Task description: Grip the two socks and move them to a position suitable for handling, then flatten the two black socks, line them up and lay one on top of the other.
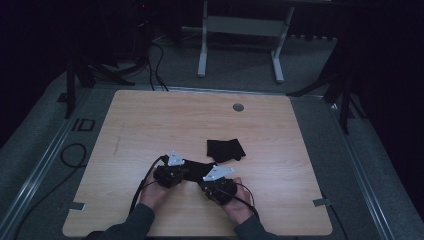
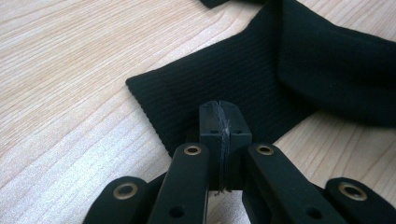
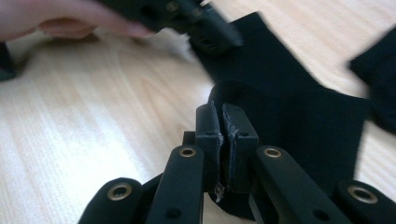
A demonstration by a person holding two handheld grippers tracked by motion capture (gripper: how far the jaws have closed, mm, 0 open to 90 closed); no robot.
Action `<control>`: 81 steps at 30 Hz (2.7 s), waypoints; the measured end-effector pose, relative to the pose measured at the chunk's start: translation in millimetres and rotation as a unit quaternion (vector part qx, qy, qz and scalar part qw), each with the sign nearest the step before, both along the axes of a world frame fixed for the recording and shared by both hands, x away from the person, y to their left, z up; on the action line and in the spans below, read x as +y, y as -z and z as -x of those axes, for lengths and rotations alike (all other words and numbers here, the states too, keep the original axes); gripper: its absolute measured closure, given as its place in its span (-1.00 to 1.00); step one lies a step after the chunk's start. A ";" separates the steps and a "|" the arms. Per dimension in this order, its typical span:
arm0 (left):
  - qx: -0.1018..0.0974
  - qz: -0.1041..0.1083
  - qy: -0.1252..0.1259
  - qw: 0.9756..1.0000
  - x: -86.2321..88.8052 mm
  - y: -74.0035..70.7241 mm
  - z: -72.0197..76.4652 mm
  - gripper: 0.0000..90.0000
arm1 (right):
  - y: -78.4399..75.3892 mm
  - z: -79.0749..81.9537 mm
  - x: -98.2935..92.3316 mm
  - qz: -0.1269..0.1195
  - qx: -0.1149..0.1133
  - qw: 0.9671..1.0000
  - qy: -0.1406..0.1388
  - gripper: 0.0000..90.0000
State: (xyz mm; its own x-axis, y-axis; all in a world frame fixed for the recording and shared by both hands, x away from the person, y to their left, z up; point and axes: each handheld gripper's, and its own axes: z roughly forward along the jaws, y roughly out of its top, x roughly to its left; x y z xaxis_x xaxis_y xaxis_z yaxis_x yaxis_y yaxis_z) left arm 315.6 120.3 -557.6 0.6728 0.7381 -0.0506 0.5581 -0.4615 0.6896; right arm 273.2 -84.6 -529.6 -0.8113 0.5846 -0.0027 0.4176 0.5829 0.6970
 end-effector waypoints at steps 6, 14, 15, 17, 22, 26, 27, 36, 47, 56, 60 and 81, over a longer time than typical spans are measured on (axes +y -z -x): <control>0.000 0.001 0.001 1.000 0.1 0.1 -0.1 1.00 | -11.0 -7.2 -17.2 -0.016 -0.012 0.999 0.026 0.90; -0.001 0.001 0.002 1.000 0.3 0.2 -0.2 1.00 | -24.6 -17.3 -46.1 -0.036 -0.024 0.996 0.076 0.90; -0.001 0.002 0.001 1.000 0.3 0.3 -0.2 1.00 | -27.6 -19.2 -54.0 -0.040 -0.024 0.995 0.087 0.90; -0.001 0.002 0.001 1.000 0.3 0.4 -0.2 1.00 | -28.8 -19.7 -56.8 -0.042 -0.025 0.995 0.092 0.90; -0.001 0.002 0.003 1.000 0.5 0.3 -0.2 1.00 | -37.5 -20.8 -76.7 -0.052 -0.027 0.991 0.118 0.90; 0.001 0.000 0.011 1.000 1.1 0.0 0.3 1.00 | -41.9 -18.9 -87.3 -0.061 -0.023 0.989 0.132 0.90; 0.001 0.000 0.014 1.000 1.3 -0.1 0.6 1.00 | -43.6 -17.9 -92.4 -0.068 -0.018 0.988 0.136 0.90; 0.000 -0.004 0.022 1.000 1.5 -0.4 1.0 1.00 | -37.2 -19.9 -110.1 -0.049 0.003 0.987 0.155 0.84; 0.003 0.000 0.021 1.000 1.8 -0.2 0.6 0.99 | -37.5 -19.3 -119.3 -0.031 -0.022 0.983 0.182 0.35; 0.002 0.000 0.022 1.000 1.7 -0.2 0.7 0.98 | -31.9 -17.9 -101.0 -0.026 -0.024 0.988 0.152 0.26; 0.002 0.000 0.022 1.000 1.6 -0.2 0.7 0.98 | -31.7 -16.9 -96.2 -0.026 -0.024 0.989 0.147 0.24; 0.000 0.002 0.020 1.000 2.2 0.6 1.7 0.97 | -15.2 -22.1 -58.4 -0.001 -0.024 0.995 0.098 0.23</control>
State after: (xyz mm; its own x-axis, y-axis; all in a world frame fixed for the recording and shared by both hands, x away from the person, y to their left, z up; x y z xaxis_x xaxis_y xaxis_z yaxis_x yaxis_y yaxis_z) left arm 313.8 122.5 -558.2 0.7018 0.7104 -0.0531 0.5388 -0.4805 0.6920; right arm 295.3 -143.0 -514.4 -0.6801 0.7322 -0.0372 0.4901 0.4917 0.7198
